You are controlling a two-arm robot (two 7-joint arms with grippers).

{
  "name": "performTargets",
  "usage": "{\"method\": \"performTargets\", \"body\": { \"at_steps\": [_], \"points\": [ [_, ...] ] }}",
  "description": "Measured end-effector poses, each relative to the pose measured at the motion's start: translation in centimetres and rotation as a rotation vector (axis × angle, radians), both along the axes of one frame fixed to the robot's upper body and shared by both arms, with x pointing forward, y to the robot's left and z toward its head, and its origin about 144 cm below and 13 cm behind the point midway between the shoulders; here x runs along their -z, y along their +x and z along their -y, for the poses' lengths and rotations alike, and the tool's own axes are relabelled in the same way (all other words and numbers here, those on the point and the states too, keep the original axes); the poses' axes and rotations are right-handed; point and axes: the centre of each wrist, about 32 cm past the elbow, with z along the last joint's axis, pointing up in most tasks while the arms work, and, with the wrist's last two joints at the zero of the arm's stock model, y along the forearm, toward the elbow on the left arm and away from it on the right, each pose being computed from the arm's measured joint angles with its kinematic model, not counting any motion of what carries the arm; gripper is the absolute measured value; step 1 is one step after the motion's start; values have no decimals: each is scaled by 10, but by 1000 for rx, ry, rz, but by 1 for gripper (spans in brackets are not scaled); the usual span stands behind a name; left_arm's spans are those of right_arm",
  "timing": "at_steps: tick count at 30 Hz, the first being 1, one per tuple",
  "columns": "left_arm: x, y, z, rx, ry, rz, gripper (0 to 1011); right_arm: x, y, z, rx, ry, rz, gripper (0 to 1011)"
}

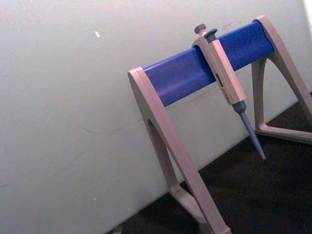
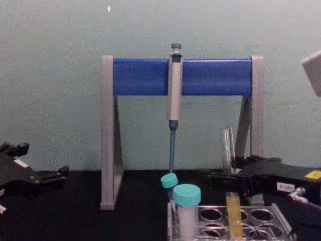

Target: Pick up the test tube from the test tube rack, shake it, then place it back into the test tube rack.

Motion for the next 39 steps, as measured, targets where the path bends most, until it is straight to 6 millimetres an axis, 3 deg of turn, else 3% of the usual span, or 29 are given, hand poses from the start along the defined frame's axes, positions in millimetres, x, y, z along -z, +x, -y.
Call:
{"method": "performTargets", "body": {
  "at_steps": [10,12,27,39],
  "points": [
    [0,0,0,0,0,0,1009,0,0,0,0,-1,1,785],
    [0,0,0,0,0,0,1010,0,0,0,0,-1,1,686],
    [0,0,0,0,0,0,1010,0,0,0,-1,-1,2,235],
    [0,0,0,0,0,0,1010,0,0,0,-1,-1,2,232]
  ]
}}
